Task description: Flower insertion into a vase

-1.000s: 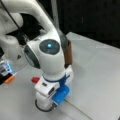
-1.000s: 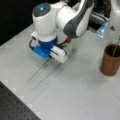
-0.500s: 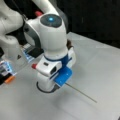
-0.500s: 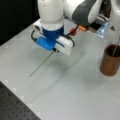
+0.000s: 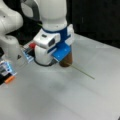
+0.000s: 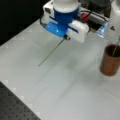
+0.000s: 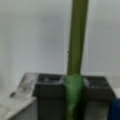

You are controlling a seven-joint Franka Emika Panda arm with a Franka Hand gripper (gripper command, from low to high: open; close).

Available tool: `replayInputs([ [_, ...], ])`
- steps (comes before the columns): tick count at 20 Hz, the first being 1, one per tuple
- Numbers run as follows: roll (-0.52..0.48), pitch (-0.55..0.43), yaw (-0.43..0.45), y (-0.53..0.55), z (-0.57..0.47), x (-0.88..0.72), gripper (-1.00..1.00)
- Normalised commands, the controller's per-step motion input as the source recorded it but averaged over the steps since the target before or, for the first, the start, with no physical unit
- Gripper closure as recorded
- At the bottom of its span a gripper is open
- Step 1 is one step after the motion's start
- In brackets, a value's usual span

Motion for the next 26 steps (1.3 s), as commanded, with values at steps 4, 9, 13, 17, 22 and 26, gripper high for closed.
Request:
replayInputs([
  [4, 0.097, -0.098, -0.126, 0.55, 0.20, -0.53, 1.00],
  [9, 0.091, -0.080, -0.096, 0.54, 0.15, -0.61, 1.00],
  [13, 0.069, -0.075, -0.087, 0.42, 0.05, -0.59, 1.00],
  [17, 0.083, -0.105, -0.081, 0.39, -0.07, -0.57, 1.00],
  [22, 0.096, -0.133, -0.082, 0.47, -0.12, -0.61, 1.00],
  [26, 0.097, -0.148, -0.085, 0.45, -0.09, -0.66, 1.00],
])
